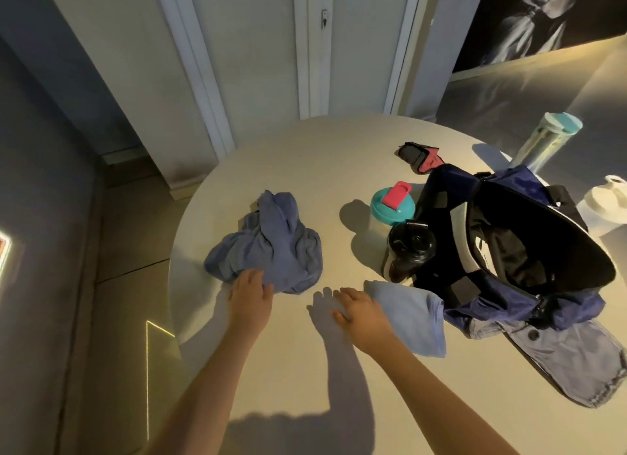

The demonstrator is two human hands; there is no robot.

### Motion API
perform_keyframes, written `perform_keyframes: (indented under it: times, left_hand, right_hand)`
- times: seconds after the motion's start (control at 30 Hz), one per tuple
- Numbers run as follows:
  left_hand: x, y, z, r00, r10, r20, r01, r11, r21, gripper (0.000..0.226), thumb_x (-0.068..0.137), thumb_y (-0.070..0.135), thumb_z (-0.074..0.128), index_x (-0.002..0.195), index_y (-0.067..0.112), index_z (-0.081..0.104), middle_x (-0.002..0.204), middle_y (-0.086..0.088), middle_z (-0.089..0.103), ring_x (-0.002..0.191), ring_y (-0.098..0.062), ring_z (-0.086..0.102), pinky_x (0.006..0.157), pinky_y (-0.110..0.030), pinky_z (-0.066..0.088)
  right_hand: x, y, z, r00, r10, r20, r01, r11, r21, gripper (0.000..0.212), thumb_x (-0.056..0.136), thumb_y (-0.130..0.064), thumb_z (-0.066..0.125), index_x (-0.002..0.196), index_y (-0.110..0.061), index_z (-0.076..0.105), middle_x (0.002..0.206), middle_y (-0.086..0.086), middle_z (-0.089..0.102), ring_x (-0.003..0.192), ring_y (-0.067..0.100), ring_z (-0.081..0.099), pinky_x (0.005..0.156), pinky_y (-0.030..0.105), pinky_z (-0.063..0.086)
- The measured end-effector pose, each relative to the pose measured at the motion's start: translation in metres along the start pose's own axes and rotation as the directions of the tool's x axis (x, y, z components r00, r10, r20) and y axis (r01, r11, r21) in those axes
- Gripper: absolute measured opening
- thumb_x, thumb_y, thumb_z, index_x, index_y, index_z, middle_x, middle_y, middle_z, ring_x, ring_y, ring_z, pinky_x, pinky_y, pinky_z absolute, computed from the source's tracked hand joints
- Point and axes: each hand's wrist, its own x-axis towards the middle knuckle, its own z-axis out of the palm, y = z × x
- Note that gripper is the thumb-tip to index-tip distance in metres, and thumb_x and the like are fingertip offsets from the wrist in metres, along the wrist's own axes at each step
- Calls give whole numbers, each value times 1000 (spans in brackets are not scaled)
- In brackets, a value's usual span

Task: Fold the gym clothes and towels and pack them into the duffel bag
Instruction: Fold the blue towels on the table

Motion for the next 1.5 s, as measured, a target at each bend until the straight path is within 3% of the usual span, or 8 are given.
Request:
perform_keyframes:
  times: [0.37, 0.5, 0.63, 0.73, 0.97, 1.2, 1.3, 1.5]
  left_hand:
    - [123, -79, 17, 973, -138, 183, 144, 989, -19, 57, 93, 37, 53, 142, 14, 38, 144, -9, 44, 131, -30, 41, 107, -46, 35]
    - [136, -86, 18, 972, -141, 186, 137, 990, 38, 37, 91, 40, 54, 119, 17, 58, 121, -8, 56, 117, -31, 47, 97, -41, 38]
    - [139, -91, 7, 961, -161, 226, 201, 965, -167, 14, 88, 32, 57, 78, 23, 54, 85, -6, 55, 91, -34, 55, 77, -41, 45]
    - [137, -87, -9, 970, -170, 175, 212, 942, -259, 32, 90, 26, 56, 62, 26, 38, 61, 2, 45, 68, -31, 52, 63, -33, 35]
    - [126, -29, -83, 985, -169, 42, 161, 791, -590, 29, 93, 19, 57, 66, 16, 45, 61, 0, 50, 59, -13, 47, 56, -26, 36]
    - [93, 58, -163, 993, 103, -62, -113, 628, -770, 12, 93, 20, 56, 87, 14, 65, 79, -1, 66, 77, -11, 62, 69, -23, 49]
    - [64, 82, -165, 991, 129, -27, -95, 559, -823, 17, 96, 21, 53, 84, 17, 64, 78, 4, 64, 78, -6, 61, 74, -24, 48]
    - [11, 78, -110, 960, 185, 211, 31, 677, -735, 26, 100, 19, 42, 92, 31, 63, 93, 16, 63, 83, 13, 57, 80, -14, 43]
  right_hand:
    - [136, -76, -20, 991, 124, -46, -100, 928, 359, 41, 98, -35, 43, 134, -16, 44, 106, 12, 60, 86, 27, 56, 64, 30, 38]
    - [163, -89, -15, 984, 170, -50, -137, 909, 393, 57, 95, -36, 49, 144, -15, 31, 127, 11, 52, 104, 30, 55, 69, 29, 38]
    - [169, -95, -7, 960, 261, -104, -159, 809, 566, 9, 93, -18, 54, 97, -10, 56, 79, 9, 61, 71, 28, 56, 61, 39, 44]
    - [165, -93, -11, 948, 284, -143, -149, 794, 589, 23, 93, -14, 52, 71, -17, 46, 60, -2, 46, 55, 14, 43, 49, 23, 32]
    - [138, -107, -61, 919, 295, -262, 16, 636, 772, 18, 93, -17, 55, 89, 0, 54, 77, 16, 56, 67, 19, 48, 64, 30, 42]
    - [86, -128, -138, 852, 179, -492, 328, 548, 769, 8, 95, -12, 50, 95, -12, 58, 88, 9, 63, 81, 21, 57, 75, 32, 48]
    - [55, -130, -148, 862, 159, -482, 385, 413, 825, 15, 98, -20, 48, 105, -12, 59, 88, -6, 61, 84, 7, 57, 74, 19, 47]
    - [20, -90, -89, 948, 128, -290, 176, 549, 817, 77, 79, -38, 72, 143, -16, 35, 138, 3, 50, 127, 16, 48, 104, 35, 43]
